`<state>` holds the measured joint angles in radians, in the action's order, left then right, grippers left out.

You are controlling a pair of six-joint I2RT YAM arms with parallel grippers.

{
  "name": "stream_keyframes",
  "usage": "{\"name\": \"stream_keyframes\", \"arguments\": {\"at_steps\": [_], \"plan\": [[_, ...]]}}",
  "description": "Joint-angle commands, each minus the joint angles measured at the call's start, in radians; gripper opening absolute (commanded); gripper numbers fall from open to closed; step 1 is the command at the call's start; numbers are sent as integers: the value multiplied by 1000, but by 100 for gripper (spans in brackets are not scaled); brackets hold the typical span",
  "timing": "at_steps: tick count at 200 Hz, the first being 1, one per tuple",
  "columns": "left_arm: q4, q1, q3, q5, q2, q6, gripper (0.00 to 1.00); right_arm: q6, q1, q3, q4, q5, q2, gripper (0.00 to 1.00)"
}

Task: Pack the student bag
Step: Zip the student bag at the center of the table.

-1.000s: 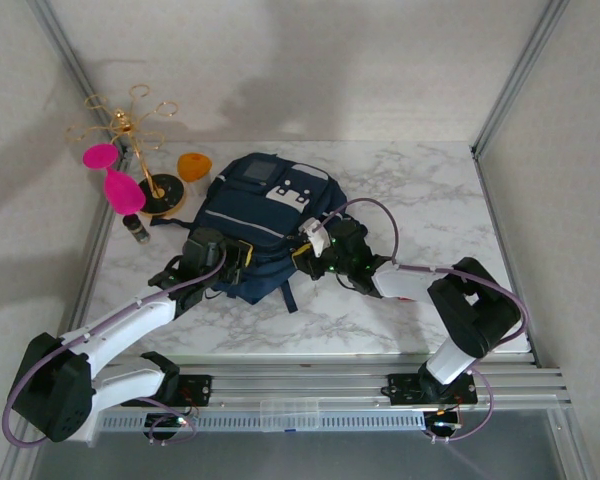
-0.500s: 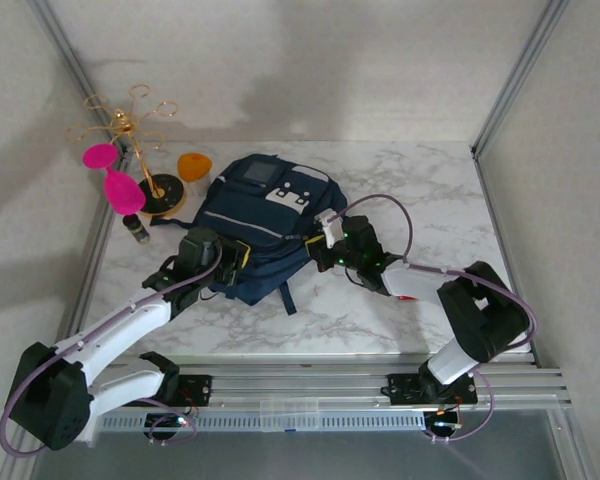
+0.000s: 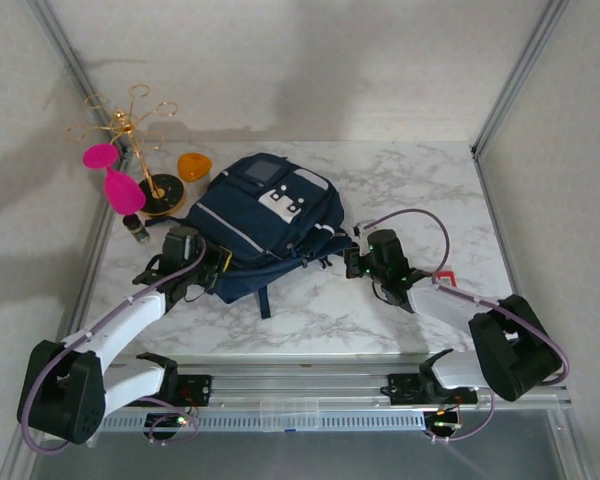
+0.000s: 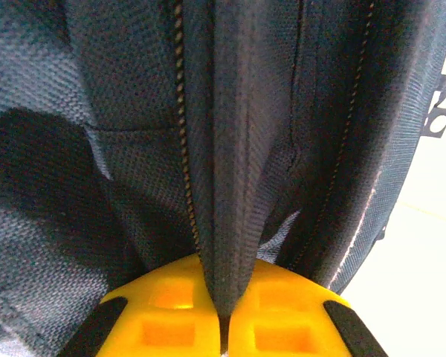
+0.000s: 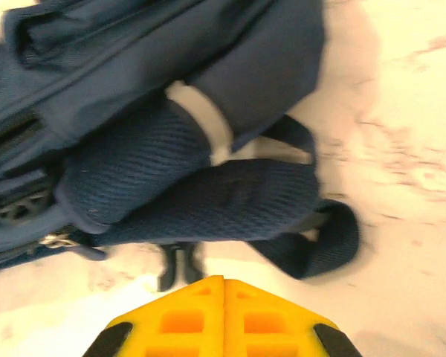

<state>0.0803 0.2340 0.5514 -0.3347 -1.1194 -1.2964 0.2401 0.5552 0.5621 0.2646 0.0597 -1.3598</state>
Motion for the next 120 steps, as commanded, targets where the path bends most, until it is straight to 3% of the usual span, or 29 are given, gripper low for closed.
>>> {"name": "stream_keyframes", "arguments": {"at_steps": [1,25,57,82,120], "plan": [[-21,-22,34,38,14,27,0,-46,41,131,-19,148,-89,8],[-37,-22,37,17,32,7,0,-94,115,222,-33,115,-178,21],[-36,-21,41,17,59,-7,0,-131,135,328,-45,179,-273,33],[-31,-23,47,27,68,-9,0,-193,159,425,-130,209,-369,38],[-13,-22,52,36,71,-4,0,-222,168,461,-146,137,-446,37]]}}
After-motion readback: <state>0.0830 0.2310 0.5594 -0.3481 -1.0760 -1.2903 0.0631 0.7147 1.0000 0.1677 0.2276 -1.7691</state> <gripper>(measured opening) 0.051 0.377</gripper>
